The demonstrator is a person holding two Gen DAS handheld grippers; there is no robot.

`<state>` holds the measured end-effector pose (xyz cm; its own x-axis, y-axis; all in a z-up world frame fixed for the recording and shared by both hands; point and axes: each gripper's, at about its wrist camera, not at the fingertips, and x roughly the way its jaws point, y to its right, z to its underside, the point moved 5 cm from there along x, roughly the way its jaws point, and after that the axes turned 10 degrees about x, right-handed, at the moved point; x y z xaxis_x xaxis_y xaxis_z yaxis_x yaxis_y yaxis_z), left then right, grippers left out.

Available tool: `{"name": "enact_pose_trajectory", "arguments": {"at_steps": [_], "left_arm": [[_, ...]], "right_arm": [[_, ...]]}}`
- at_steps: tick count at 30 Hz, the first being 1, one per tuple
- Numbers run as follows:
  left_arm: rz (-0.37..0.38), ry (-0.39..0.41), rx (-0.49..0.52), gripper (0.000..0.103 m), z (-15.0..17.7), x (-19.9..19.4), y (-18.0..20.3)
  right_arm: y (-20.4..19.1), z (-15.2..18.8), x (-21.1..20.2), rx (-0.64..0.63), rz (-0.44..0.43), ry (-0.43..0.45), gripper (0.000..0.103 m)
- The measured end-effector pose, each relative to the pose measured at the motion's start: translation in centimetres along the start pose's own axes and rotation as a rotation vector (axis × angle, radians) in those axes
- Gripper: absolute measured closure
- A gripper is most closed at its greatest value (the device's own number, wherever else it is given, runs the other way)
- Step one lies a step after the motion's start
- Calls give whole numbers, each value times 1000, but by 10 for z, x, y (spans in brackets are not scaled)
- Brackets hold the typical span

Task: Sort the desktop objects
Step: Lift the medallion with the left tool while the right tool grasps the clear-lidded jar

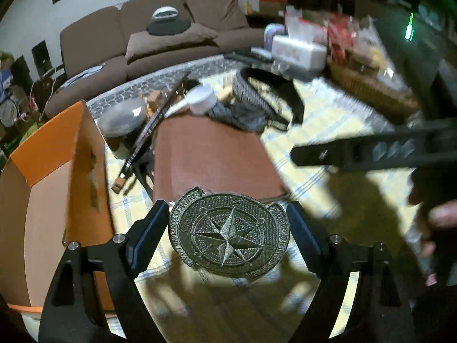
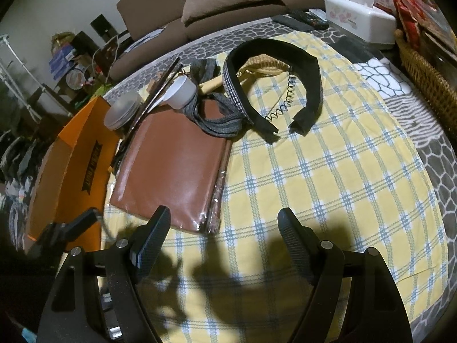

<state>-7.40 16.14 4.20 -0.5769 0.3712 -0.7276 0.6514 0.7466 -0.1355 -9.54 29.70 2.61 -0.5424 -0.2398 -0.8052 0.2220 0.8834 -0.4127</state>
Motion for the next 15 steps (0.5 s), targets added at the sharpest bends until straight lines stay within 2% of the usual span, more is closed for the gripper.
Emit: {"name": "enact_pose_trajectory", "arguments": {"at_steps": [5,9,15], "left_arm": [[32,62,-60,21,-17,-40,-18],[30,100,-102,21,-25,-66,-38],[4,103,-138,21,-25,-89,-73]], "right_arm": [[-3,-2,-5,-10,-9,22,24],[-10,-3,-5,-34,-10,36,24],[-31,-1,4,-66,-36,16,24]]}}
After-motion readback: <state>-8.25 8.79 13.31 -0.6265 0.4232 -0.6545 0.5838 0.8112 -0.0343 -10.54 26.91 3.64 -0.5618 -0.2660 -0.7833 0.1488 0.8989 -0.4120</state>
